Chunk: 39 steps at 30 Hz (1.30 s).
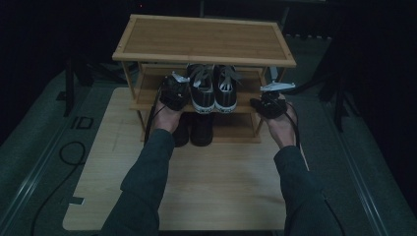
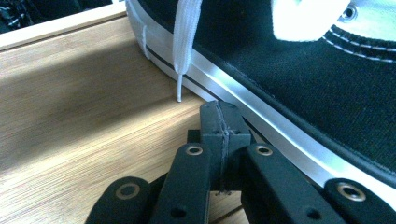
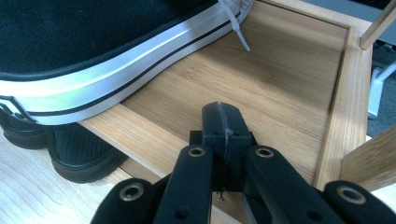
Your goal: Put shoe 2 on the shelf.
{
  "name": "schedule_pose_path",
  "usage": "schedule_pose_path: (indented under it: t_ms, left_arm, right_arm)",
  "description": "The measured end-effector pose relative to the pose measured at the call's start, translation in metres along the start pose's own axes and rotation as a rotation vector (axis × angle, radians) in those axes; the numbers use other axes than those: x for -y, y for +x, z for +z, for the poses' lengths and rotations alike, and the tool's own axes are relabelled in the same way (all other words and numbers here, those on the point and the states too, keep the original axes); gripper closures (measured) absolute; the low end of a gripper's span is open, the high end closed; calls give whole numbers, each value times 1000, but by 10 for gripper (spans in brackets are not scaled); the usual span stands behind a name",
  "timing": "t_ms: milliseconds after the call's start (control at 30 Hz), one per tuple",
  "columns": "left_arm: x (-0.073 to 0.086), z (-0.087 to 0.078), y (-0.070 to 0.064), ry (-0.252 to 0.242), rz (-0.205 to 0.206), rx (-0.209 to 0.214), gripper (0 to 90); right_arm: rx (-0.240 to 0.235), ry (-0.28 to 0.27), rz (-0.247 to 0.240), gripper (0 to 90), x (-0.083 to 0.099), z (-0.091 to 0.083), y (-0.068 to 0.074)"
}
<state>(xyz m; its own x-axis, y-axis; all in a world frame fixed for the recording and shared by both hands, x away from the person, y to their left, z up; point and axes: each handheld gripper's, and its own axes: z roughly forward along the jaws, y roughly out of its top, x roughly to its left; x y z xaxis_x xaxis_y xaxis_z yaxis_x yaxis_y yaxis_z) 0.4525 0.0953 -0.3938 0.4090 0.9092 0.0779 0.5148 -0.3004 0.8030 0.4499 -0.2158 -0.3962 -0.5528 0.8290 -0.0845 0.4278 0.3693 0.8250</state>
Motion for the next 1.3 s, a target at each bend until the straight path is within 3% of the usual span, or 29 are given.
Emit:
schedule_pose_path:
  t_ms: [133, 733, 900, 1000, 1067, 1300]
  left_arm:
    - [-1, 3, 0, -10, -16, 0, 900]
    - [2, -1, 2, -7, -4, 26, 899]
    - [5, -6, 3, -14, -7, 37, 856]
    - [6, -10, 4, -23, 2, 48, 828]
    - [6, -13, 4, -32, 3, 58, 813]
    - [8, -24, 3, -52, 34, 70, 781]
  right_arm:
    - [-1, -3, 8, 900, 1, -1, 1]
    - [-23, -10, 21, 900, 5, -6, 4]
    - [-26, -9, 17, 900, 5, -7, 5]
    - [-15, -14, -7, 900, 5, -7, 6]
    - [-44, -44, -6, 900, 7, -8, 7]
    - [-55, -95, -61, 900, 11, -20, 20]
